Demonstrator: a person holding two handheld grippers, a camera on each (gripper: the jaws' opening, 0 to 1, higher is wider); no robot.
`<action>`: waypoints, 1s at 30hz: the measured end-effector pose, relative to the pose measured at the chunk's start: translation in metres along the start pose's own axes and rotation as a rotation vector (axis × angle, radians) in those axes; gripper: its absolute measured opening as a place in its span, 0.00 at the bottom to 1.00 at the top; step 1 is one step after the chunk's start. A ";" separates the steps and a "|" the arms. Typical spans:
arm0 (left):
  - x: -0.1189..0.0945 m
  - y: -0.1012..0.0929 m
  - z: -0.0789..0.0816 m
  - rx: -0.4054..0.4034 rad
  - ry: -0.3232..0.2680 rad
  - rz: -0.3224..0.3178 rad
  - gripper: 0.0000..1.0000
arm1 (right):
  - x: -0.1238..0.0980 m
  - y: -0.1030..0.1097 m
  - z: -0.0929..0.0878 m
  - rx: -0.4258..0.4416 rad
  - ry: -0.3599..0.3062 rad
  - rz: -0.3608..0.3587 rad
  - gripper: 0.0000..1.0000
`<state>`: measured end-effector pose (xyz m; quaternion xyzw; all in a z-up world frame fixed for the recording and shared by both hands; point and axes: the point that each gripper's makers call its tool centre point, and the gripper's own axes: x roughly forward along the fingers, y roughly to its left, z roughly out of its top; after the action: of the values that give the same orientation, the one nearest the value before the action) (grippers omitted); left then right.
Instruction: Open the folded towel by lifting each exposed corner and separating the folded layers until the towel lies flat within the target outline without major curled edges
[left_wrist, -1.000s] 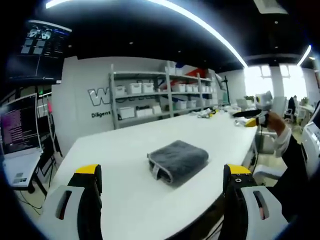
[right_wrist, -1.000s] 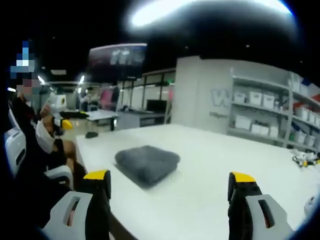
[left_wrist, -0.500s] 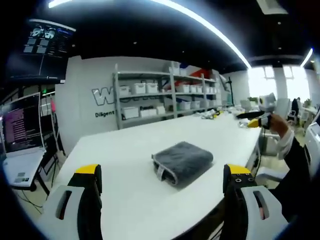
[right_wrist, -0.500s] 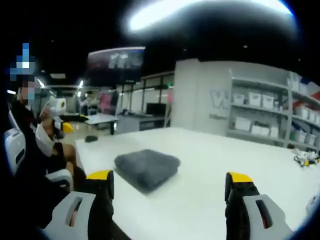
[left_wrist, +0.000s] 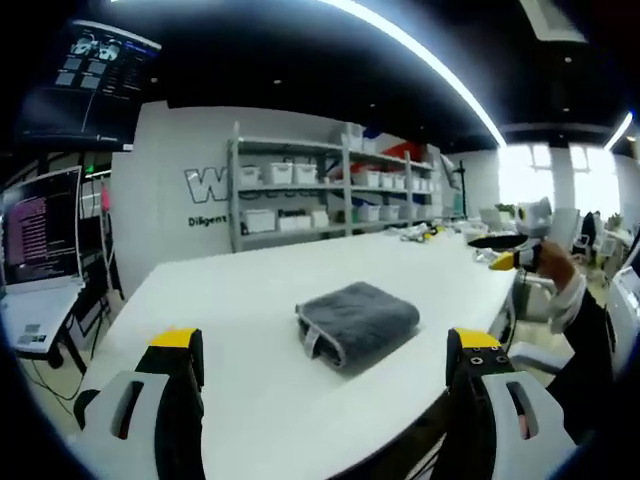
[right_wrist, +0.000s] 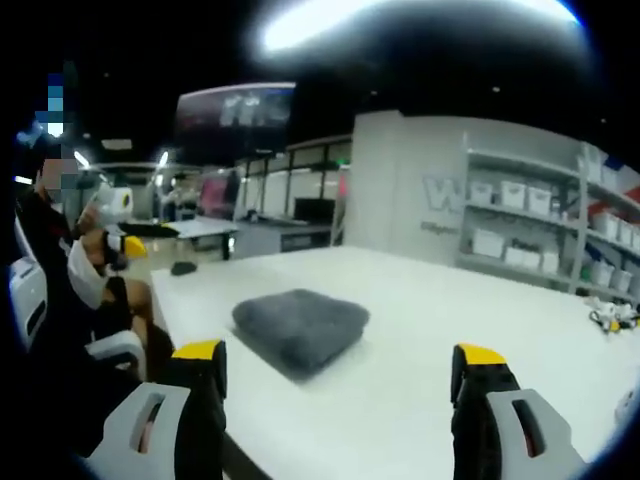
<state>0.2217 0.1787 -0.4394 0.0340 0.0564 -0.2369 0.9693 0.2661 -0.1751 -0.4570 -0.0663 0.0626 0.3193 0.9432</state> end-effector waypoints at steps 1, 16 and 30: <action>0.003 -0.002 0.003 0.003 0.000 -0.003 0.98 | -0.001 -0.001 0.003 -0.001 -0.010 0.002 0.93; 0.039 -0.018 -0.001 -0.006 0.013 -0.055 0.98 | 0.014 -0.001 0.014 -0.018 -0.026 0.013 0.90; 0.048 -0.008 0.010 0.031 0.029 -0.050 0.97 | 0.030 0.002 0.028 -0.070 -0.020 0.038 0.90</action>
<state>0.2613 0.1491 -0.4360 0.0512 0.0677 -0.2613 0.9615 0.2907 -0.1512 -0.4342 -0.0946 0.0431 0.3397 0.9348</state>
